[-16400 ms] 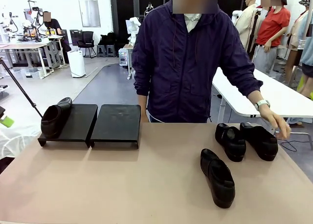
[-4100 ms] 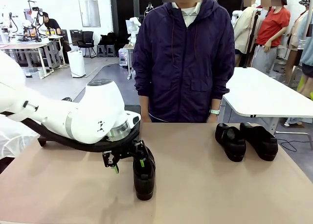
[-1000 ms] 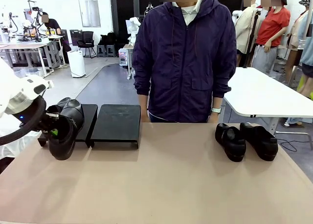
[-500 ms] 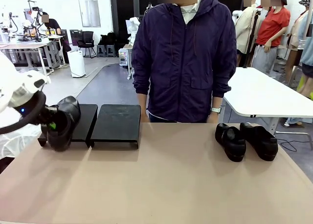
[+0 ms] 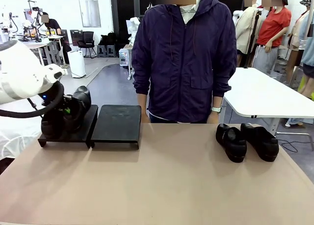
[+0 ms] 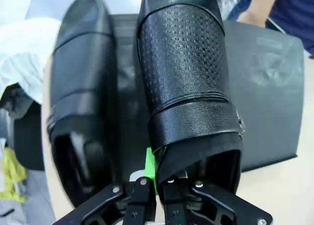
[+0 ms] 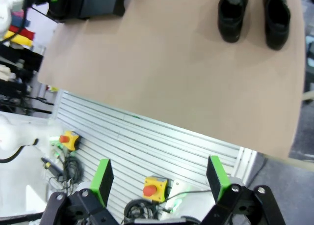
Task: Organize the shoes by placing them on the stand.
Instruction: Place the Shoe from the middle of the table onto the Shoes Stand.
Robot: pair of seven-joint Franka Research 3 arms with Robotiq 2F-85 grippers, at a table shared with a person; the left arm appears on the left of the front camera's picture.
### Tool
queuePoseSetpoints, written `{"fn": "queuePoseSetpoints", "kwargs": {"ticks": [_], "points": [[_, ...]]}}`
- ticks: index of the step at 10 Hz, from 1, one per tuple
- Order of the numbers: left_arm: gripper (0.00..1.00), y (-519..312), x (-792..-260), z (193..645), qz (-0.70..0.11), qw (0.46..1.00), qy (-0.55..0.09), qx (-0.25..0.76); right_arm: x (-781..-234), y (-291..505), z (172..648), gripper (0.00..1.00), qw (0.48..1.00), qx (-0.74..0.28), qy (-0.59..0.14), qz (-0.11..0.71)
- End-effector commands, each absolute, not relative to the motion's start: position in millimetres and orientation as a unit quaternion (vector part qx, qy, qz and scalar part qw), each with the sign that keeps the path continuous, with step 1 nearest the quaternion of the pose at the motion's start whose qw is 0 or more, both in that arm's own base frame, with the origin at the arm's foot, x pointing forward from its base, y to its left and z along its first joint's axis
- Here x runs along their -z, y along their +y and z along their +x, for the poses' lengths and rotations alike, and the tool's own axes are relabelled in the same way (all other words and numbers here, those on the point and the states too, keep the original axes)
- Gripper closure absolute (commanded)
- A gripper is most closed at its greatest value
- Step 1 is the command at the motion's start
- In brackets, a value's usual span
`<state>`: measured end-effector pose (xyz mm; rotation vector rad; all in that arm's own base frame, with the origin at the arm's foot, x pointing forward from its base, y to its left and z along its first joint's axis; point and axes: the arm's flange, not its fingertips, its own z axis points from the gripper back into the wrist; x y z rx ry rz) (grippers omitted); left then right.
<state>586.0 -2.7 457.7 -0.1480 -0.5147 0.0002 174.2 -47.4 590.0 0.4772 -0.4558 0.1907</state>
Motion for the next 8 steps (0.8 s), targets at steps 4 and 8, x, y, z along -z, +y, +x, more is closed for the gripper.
{"fn": "queuePoseSetpoints", "kwargs": {"ticks": [4, 8], "points": [[1.0, 10, -446, 611, -0.081, 0.967, -0.24, 0.024, -590, -49, 173, 0.0, 0.939, -0.095, -0.225, 0.241], [0.45, 11, -441, 618, -0.088, 0.97, -0.227, 0.015, -590, -49, 173, 0.0, 0.939, -0.095, -0.225, 0.241]]}}
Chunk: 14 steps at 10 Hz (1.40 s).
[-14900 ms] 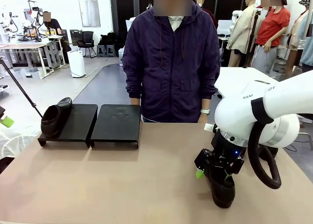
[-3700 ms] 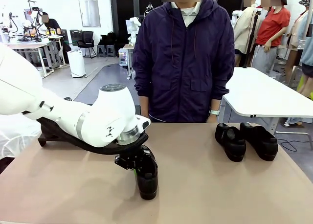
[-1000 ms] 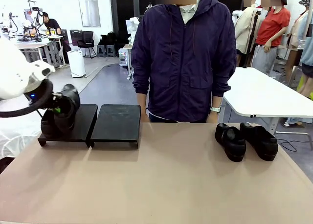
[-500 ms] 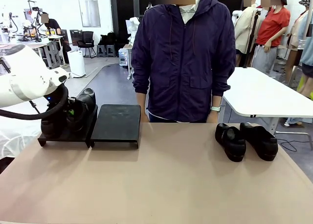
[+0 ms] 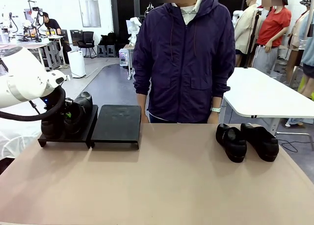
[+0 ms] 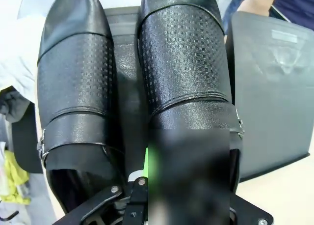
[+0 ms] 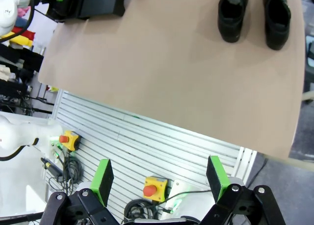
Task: Organize the shoes by placing them on the stand.
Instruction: Place the Shoe from the middle of the table onto the Shoes Stand.
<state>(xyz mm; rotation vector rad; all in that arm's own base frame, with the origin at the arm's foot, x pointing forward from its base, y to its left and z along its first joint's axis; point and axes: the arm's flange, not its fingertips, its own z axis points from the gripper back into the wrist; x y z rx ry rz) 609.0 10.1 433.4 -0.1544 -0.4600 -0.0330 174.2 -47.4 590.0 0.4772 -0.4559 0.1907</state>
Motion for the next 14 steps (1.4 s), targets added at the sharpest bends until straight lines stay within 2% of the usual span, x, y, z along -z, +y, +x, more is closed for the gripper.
{"fn": "queuePoseSetpoints", "kwargs": {"ticks": [1, 5, 7, 9, 10, 12, 13, 14], "points": [[0.0, 9, -442, 618, -0.087, 0.969, -0.229, 0.016, -590, -49, 173, 0.0, 0.939, -0.095, -0.225, 0.241], [0.0, -7, -484, 603, -0.091, 0.966, -0.234, 0.059, -590, -49, 173, 0.0, 0.939, -0.095, -0.225, 0.241], [0.0, -14, -529, 570, -0.054, 0.977, -0.195, 0.065, -590, -49, 173, 0.0, 0.939, -0.095, -0.225, 0.241], [0.0, -10, -571, 508, -0.054, 0.988, -0.128, 0.074, -590, -49, 173, 0.0, 0.939, -0.095, -0.225, 0.241], [0.0, -5, -584, 474, -0.077, 0.986, -0.089, 0.121, -590, -49, 173, 0.0, 0.939, -0.095, -0.225, 0.241], [0.0, 6, -593, 399, -0.142, 0.978, -0.009, 0.151, -590, -49, 173, 0.0, 0.939, -0.095, -0.225, 0.241], [0.0, 14, -586, 354, -0.173, 0.977, -0.009, 0.123, -590, -49, 173, 0.0, 0.939, -0.095, -0.225, 0.241], [0.0, 25, -577, 316, -0.208, 0.973, -0.038, 0.091, -590, -49, 173, 0.0, 0.939, -0.095, -0.225, 0.241]]}}
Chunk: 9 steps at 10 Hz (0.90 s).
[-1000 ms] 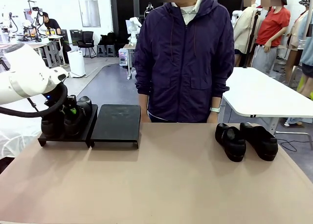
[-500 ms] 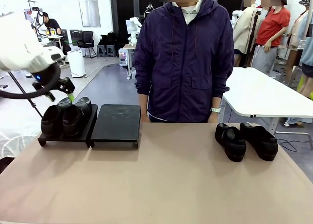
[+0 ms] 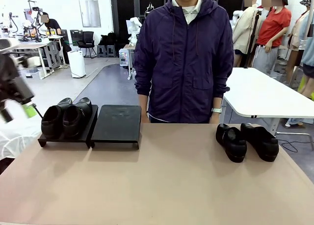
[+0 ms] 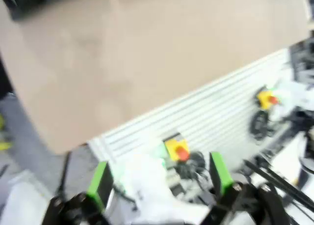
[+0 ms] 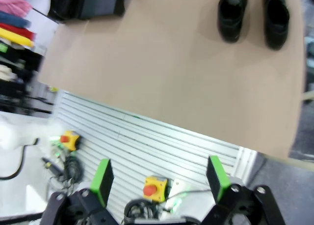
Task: Organize the shoes by placing them on the stand.
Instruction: Place the Shoe from the middle of the table onto the Shoes Stand, then pick up one Shoe and place it in the middle of the table.
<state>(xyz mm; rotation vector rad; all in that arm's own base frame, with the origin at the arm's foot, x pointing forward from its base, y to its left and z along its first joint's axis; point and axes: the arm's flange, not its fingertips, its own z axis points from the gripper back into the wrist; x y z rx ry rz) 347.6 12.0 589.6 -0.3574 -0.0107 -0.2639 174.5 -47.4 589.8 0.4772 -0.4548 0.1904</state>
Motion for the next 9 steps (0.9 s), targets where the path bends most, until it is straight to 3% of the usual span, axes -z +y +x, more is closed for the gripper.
{"fn": "queuePoseSetpoints", "kwargs": {"ticks": [1, 2, 3, 4, 9], "points": [[0.0, 44, -561, 286, -0.221, 0.972, -0.046, 0.056, -590, -49, 173, 0.0, 0.939, -0.095, -0.225, 0.241], [0.0, 77, -551, 272, -0.261, 0.963, -0.058, 0.035, -590, -49, 173, 0.0, 0.939, -0.095, -0.225, 0.241], [0.0, 113, -546, 281, -0.304, 0.945, -0.119, 0.001, -590, -49, 173, 0.0, 0.939, -0.095, -0.225, 0.241], [0.0, 52, -562, 285, -0.227, 0.971, -0.026, 0.071, -590, -49, 173, 0.0, 0.939, -0.095, -0.225, 0.241], [0.0, 52, -562, 285, -0.227, 0.971, -0.026, 0.071, -590, -49, 173, 0.0, 0.939, -0.095, -0.225, 0.241]]}}
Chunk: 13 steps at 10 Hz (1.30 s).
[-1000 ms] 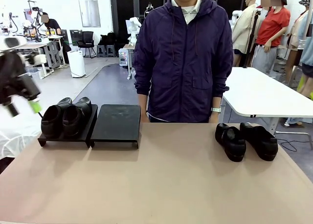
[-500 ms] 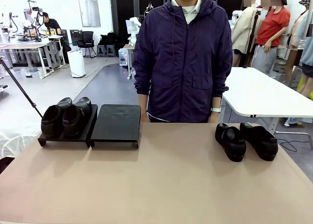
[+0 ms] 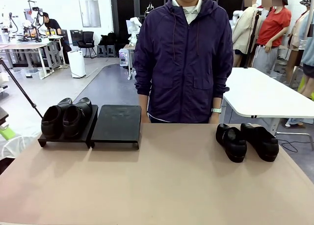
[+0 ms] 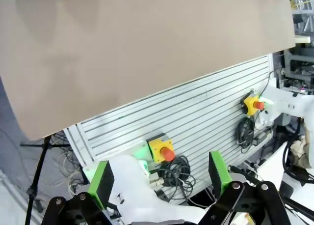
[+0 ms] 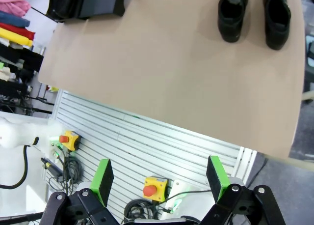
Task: Organize the shoes by placing them on the stand.
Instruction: Pick up one Shoe and place it in the middle of the table.
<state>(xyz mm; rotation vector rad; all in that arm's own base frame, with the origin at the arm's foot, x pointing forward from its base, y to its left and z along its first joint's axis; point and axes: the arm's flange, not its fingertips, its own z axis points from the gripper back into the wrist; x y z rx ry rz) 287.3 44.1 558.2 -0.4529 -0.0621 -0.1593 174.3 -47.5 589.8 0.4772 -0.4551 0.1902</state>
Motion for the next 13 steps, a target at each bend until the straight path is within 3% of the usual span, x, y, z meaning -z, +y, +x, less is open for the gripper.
{"fn": "queuePoseSetpoints", "kwargs": {"ticks": [1, 5, 6, 7, 9, 11, 13], "points": [[0.0, 52, -562, 285, -0.227, 0.971, -0.026, 0.071, -590, -49, 173, 0.0, 0.939, -0.095, -0.225, 0.241], [0.0, 52, -562, 285, -0.227, 0.971, -0.026, 0.071, -590, -47, 174, 0.0, 0.942, -0.093, -0.223, 0.234], [0.0, 52, -562, 285, -0.227, 0.971, -0.026, 0.071, -587, -18, 233, 0.0, 0.968, -0.081, -0.196, 0.135], [0.0, 52, -562, 285, -0.227, 0.971, -0.026, 0.071, -576, -6, 296, 0.0, 0.972, -0.112, -0.18, 0.101], [0.0, 52, -562, 285, -0.227, 0.971, -0.026, 0.071, -534, -7, 370, 0.0, 0.972, -0.055, -0.226, 0.033], [0.0, 52, -562, 285, -0.227, 0.971, -0.026, 0.071, -496, -1, 408, 0.0, 0.969, -0.06, -0.24, 0.019], [0.0, 52, -562, 285, -0.227, 0.971, -0.026, 0.071, -492, 0, 391, 0.0, 0.968, -0.086, -0.234, 0.035]]}}
